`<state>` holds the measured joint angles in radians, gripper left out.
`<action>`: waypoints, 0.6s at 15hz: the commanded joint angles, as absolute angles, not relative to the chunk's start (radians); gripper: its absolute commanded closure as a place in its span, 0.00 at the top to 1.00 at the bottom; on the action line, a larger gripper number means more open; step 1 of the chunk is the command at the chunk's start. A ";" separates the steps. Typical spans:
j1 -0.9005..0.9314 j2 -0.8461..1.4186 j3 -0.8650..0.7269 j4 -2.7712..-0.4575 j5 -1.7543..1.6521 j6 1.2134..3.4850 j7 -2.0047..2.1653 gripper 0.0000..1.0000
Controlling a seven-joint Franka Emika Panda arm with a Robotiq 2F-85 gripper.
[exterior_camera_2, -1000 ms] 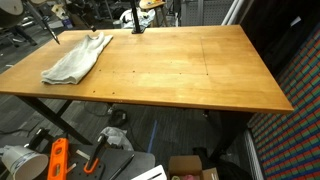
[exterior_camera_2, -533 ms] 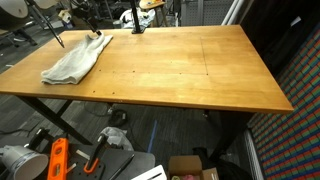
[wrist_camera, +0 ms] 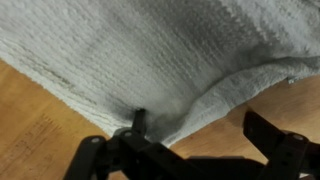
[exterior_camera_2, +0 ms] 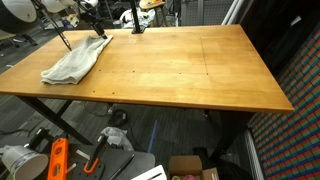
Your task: Fold the cloth
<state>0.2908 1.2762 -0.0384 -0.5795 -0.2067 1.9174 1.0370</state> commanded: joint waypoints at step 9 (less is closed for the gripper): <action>0.224 1.295 -0.004 -0.568 -0.161 1.962 1.043 1.00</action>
